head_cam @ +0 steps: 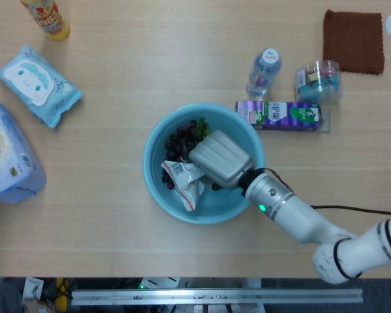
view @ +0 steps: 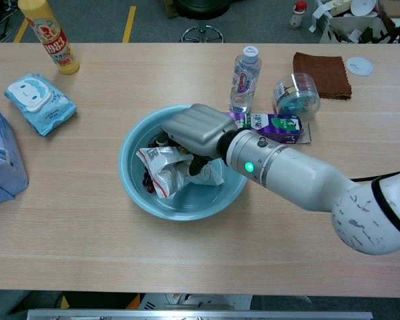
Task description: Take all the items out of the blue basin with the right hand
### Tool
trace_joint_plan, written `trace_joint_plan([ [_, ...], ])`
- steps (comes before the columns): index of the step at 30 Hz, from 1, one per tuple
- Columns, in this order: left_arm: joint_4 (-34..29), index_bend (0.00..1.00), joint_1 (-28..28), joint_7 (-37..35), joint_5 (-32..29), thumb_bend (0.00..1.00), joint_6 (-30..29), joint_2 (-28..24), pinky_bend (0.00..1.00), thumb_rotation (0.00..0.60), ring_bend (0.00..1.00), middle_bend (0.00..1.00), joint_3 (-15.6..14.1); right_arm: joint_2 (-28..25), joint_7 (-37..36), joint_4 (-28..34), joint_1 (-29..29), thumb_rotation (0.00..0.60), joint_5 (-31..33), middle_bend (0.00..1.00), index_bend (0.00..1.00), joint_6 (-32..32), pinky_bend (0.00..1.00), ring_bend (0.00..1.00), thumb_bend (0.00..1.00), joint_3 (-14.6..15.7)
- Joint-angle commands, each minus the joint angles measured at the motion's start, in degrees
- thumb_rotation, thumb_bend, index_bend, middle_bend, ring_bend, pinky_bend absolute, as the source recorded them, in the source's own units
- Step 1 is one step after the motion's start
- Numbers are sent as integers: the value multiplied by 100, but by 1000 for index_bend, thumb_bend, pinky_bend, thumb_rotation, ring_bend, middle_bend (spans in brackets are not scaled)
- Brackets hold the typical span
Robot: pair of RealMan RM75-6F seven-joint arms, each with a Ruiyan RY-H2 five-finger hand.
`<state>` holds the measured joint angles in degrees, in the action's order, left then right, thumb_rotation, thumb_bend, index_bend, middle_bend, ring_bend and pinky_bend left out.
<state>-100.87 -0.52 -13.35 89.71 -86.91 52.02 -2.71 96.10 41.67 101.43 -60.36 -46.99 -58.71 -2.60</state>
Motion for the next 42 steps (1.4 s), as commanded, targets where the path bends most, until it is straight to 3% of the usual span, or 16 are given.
trace_joint_plan([
  [1,-26,98,11,24,17,50,8,-4,175,600,118,164,2,-443,-310,396,214,600,-310,508,669,-216,844,596,408,-148],
  [6,-101,98,49,111,74,50,39,-6,174,600,118,164,5,-910,-604,608,380,600,-478,508,669,-412,844,597,408,-427],
  [11,-180,98,71,167,122,50,47,-18,175,600,118,164,2,-980,-714,414,362,600,-343,507,669,-467,844,597,407,-775],
  [22,-246,98,49,186,145,51,3,-90,174,600,118,164,-13,-320,-98,-729,-137,600,461,507,669,-597,844,592,394,-1430],
  [27,-262,98,50,196,163,51,15,-116,174,600,118,164,-30,-30,74,-1130,-371,600,902,482,664,-474,813,541,374,-1638],
  [34,-227,98,50,146,142,51,15,-124,174,600,118,164,-25,239,519,-1550,-665,600,1601,406,481,-470,705,442,355,-1822],
  [40,-193,98,41,104,119,50,14,-127,175,600,118,164,-28,144,825,-1441,-775,600,2099,239,168,-406,552,241,338,-1864],
  [42,-194,98,39,94,123,51,9,-129,175,600,118,164,-28,104,808,-1394,-775,600,2079,221,137,-407,528,222,336,-1862],
])
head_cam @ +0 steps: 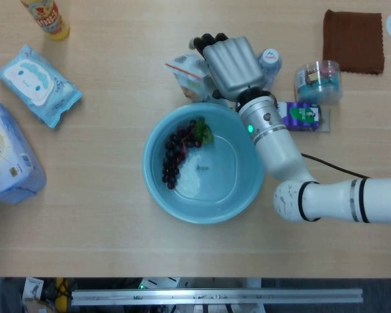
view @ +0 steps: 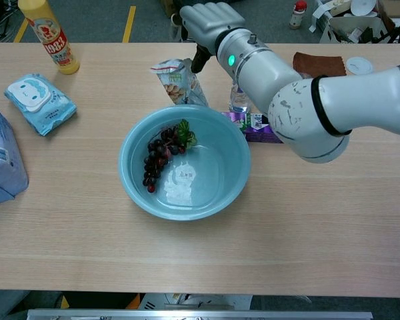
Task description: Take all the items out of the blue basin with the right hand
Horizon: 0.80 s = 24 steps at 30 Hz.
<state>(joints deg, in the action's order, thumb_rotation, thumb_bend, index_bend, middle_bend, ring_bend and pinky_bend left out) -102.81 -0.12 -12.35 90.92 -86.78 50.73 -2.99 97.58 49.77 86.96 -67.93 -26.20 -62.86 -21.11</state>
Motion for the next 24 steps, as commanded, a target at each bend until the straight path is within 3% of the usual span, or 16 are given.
trace_joint_plan([
  [1,2,98,-3,-10,9,50,-8,0,174,600,118,164,-2,-87,-54,121,-3,600,-47,217,132,22,519,219,336,-14],
  [8,-14,98,-12,6,34,50,-36,-3,175,600,118,164,-3,-659,-413,1025,158,600,-561,231,133,385,517,220,307,113],
  [12,-25,98,-19,9,42,51,-52,-1,174,600,118,164,-4,-989,-373,1540,149,600,-757,306,219,642,517,293,196,374],
  [18,-16,98,-26,-1,58,51,-57,13,175,600,118,164,-16,-1093,-135,1853,-72,600,-578,323,272,871,519,316,58,743],
  [24,29,98,-48,-55,35,51,-78,21,175,600,118,164,-17,-833,197,1787,-465,600,-64,333,285,890,521,316,23,997],
])
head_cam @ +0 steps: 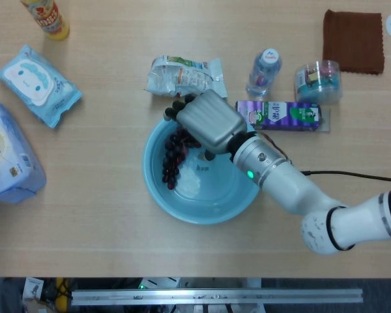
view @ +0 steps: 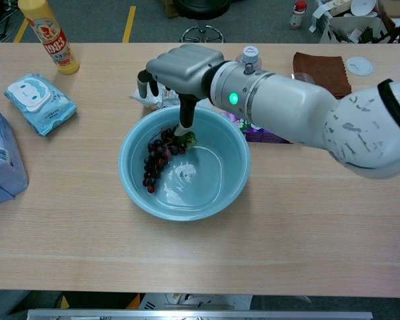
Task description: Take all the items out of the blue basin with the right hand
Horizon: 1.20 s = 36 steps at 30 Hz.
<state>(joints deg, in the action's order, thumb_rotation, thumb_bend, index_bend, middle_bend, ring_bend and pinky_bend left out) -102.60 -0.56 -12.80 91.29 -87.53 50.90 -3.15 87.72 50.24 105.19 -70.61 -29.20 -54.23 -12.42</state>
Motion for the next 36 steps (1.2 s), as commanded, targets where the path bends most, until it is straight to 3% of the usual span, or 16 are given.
trace_joint_plan([
  [1,19,98,-6,-19,-1,51,-1,10,175,600,118,164,-6,218,203,-61,-275,600,337,333,289,42,523,316,23,172],
  [13,138,98,-35,-135,-29,50,3,34,174,600,118,164,-24,960,651,-668,-918,600,1230,333,292,-19,552,316,22,549],
  [36,219,98,-70,-235,-45,51,-13,38,174,600,118,164,-34,1821,1423,-1566,-1271,600,1800,333,292,-378,557,317,24,761],
])
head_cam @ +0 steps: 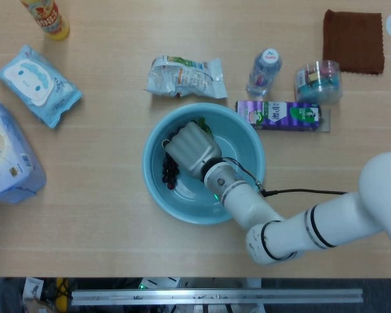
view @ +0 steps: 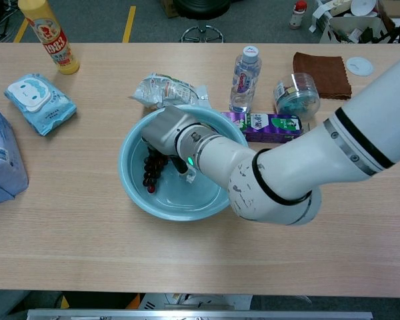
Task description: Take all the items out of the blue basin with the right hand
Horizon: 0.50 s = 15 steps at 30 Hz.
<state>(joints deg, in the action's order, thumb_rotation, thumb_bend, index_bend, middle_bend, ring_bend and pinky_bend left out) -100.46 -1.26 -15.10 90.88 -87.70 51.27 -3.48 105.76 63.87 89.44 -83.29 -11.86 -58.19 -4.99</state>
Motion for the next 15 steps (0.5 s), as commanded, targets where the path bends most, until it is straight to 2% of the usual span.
trace_joint_plan([
  [1,12,98,0,-10,-8,51,9,6,174,600,118,164,0,5,85,40,3,600,109,333,292,43,557,317,24,29],
  [8,44,98,1,-37,-15,51,15,22,175,600,118,164,6,-393,25,670,141,600,93,333,292,94,558,317,24,139],
  [12,58,98,5,-41,-29,51,25,34,174,600,118,164,13,-746,-212,1171,303,600,-294,333,293,-15,564,317,25,171],
  [15,42,98,20,-15,-9,50,43,38,174,600,118,164,11,-799,-380,1197,386,600,-609,333,293,-123,565,317,25,129],
])
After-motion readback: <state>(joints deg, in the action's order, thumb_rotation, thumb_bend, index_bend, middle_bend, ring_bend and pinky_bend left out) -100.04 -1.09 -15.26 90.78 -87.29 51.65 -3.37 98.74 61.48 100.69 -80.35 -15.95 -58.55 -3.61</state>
